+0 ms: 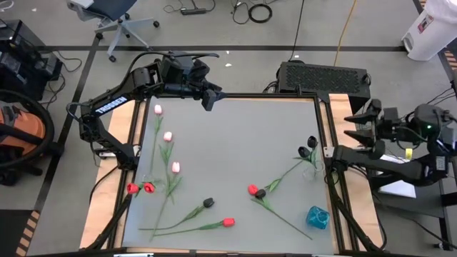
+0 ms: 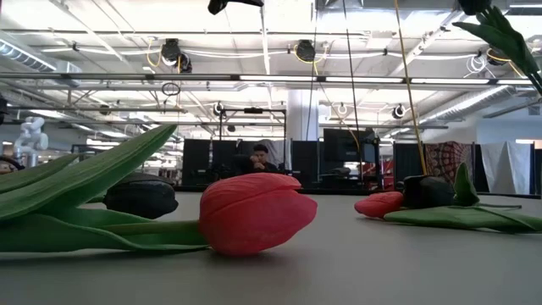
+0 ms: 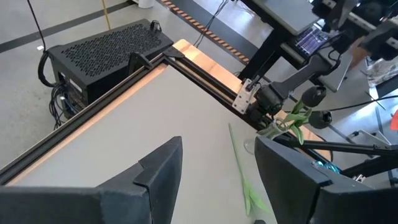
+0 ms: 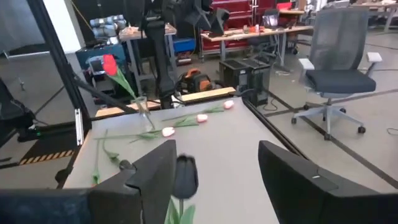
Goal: Sort flowers into vase by color
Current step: Put the left black tulip into the right transparent vase
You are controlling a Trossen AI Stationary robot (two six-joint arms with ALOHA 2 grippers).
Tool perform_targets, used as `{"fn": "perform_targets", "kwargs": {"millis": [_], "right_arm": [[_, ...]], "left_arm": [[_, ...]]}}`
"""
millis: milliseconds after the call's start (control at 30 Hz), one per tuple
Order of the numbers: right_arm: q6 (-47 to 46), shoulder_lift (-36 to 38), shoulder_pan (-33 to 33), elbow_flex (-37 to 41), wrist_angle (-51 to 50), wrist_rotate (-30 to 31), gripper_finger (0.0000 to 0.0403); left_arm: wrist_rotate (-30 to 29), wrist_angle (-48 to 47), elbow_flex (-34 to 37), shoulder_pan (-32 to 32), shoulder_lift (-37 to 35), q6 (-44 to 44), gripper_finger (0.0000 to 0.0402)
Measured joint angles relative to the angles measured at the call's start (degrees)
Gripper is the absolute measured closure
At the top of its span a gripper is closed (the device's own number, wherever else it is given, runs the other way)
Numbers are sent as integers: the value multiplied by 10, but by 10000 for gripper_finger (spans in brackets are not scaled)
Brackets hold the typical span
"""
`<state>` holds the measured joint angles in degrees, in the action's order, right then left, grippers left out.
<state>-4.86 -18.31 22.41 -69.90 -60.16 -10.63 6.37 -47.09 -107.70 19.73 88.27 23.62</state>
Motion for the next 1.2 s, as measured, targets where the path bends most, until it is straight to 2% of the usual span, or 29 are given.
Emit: {"fn": "perform_targets", "kwargs": {"millis": [267,567,733,900,1200], "right_arm": [[29,-103,0,-64,-41,0,184],[48,-217,0,-71,-40,5,184],[73,-272,0,-71,-39,39,184],[90,-293,0,-71,-32,88,184],[92,-273,0,-71,14,125,184]], "left_arm": [[0,0,0,0,0,1,194],[0,0,0,0,0,1,194],[0,0,0,-8,0,3,194],[11,-22,0,-21,0,59,194],[11,-176,0,-55,0,76,194]]}}
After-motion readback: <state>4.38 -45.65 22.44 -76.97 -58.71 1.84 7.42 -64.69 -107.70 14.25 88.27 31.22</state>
